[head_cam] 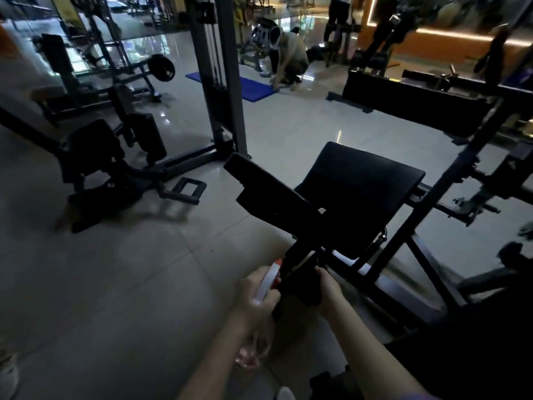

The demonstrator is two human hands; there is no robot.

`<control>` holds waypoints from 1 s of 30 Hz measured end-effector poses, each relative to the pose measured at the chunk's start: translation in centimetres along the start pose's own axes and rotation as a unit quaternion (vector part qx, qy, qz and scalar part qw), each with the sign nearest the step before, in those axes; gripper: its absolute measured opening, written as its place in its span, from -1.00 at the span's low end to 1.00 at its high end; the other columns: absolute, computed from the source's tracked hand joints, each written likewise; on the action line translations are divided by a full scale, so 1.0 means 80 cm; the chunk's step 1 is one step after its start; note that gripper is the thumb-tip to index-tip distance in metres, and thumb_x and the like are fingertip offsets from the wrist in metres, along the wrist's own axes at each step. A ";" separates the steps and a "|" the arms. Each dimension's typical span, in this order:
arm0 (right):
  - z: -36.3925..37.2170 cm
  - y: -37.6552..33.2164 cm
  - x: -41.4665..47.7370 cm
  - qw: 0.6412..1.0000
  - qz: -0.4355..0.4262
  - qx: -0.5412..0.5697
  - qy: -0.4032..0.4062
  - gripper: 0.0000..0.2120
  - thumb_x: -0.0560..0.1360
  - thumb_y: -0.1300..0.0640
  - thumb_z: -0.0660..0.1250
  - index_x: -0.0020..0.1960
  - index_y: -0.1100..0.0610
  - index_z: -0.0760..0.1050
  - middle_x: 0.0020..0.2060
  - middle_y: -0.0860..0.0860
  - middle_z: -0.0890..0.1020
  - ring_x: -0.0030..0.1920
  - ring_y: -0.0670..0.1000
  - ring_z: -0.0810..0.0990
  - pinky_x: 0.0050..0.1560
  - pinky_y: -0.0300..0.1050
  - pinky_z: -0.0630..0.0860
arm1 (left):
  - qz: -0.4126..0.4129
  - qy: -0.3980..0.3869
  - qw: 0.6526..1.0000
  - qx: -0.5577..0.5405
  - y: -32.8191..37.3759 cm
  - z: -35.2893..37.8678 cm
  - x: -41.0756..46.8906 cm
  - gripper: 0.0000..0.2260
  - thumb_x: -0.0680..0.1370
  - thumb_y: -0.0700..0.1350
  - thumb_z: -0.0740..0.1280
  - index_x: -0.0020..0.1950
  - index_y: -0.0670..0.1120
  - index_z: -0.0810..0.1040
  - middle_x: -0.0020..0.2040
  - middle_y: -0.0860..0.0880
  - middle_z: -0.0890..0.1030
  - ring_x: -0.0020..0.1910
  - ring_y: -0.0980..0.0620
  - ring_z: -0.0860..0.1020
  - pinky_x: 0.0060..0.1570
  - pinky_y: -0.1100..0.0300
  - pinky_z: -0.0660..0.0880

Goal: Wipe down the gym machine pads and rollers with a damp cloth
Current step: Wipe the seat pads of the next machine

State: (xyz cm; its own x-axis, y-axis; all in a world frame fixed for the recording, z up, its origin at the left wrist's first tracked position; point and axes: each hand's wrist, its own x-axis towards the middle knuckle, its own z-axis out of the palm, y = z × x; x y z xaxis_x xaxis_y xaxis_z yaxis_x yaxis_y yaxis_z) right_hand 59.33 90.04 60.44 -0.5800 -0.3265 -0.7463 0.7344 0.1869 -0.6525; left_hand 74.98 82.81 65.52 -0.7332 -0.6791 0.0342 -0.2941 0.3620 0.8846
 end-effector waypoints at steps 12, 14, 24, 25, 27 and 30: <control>0.042 -0.026 0.019 0.984 -0.004 0.165 0.063 -0.56 0.47 -0.05 0.33 0.24 0.19 0.49 0.06 0.19 0.64 0.02 0.18 0.63 -0.21 -0.04 0.54 | 0.124 -0.114 0.985 0.030 0.025 -0.058 0.095 -0.86 0.51 -0.07 0.20 -0.23 -0.06 0.43 -0.35 0.01 0.46 -0.42 0.10 0.40 -0.42 0.34 0.28; 0.051 -0.032 0.003 0.977 -0.016 0.198 0.074 -0.64 0.50 -0.02 0.30 0.17 0.20 0.52 0.02 0.20 0.64 -0.02 0.16 0.64 -0.24 -0.06 0.54 | 0.129 -0.147 0.980 0.021 0.024 -0.067 0.111 -0.79 0.51 -0.07 0.19 -0.18 -0.21 0.46 -0.31 -0.14 0.51 -0.38 0.00 0.43 -0.40 0.23 0.31; 0.090 -0.033 -0.025 0.953 -0.087 0.276 0.092 -0.73 0.57 0.04 0.24 0.15 0.19 0.52 0.00 0.20 0.64 -0.11 0.14 0.64 -0.36 -0.12 0.56 | 0.101 -0.136 0.985 0.011 0.012 -0.117 0.156 -0.58 0.47 0.07 0.12 -0.14 -0.28 0.54 -0.31 -0.19 0.56 -0.35 -0.13 0.50 -0.38 0.13 0.37; 0.093 -0.034 -0.028 0.953 -0.091 0.272 0.101 -0.73 0.56 0.05 0.25 0.16 0.19 0.52 -0.01 0.19 0.64 -0.10 0.13 0.64 -0.34 -0.11 0.56 | 0.093 -0.128 0.987 0.008 0.011 -0.122 0.158 -0.60 0.47 0.06 0.13 -0.17 -0.27 0.52 -0.34 -0.16 0.53 -0.37 -0.10 0.47 -0.41 0.18 0.33; 0.097 -0.036 -0.033 0.952 -0.105 0.263 0.114 -0.75 0.56 0.06 0.26 0.14 0.19 0.52 -0.03 0.18 0.64 -0.10 0.13 0.64 -0.28 -0.08 0.57 | 0.078 -0.113 0.991 0.002 0.006 -0.134 0.162 -0.68 0.49 0.05 0.16 -0.25 -0.19 0.45 -0.39 -0.08 0.47 -0.40 -0.04 0.42 -0.39 0.14 0.32; 0.105 -0.040 -0.035 0.954 -0.134 0.241 0.120 -0.74 0.55 0.05 0.28 0.15 0.18 0.50 0.02 0.21 0.64 0.00 0.20 0.65 -0.01 0.10 0.60 | 0.047 -0.091 0.995 0.005 -0.001 -0.150 0.170 -0.68 0.56 0.01 0.19 -0.32 -0.13 0.43 -0.40 -0.07 0.48 -0.37 -0.08 0.45 -0.34 0.07 0.37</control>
State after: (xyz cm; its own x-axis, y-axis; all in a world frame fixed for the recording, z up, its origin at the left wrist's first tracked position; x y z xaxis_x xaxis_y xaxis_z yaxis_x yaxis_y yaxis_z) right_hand 61.56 82.59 65.76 -0.7913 -0.0707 -0.6073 0.5915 -0.3397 -0.7313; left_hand 72.41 65.87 71.50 -0.8563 -0.5155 0.0317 -0.2241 0.4261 0.8765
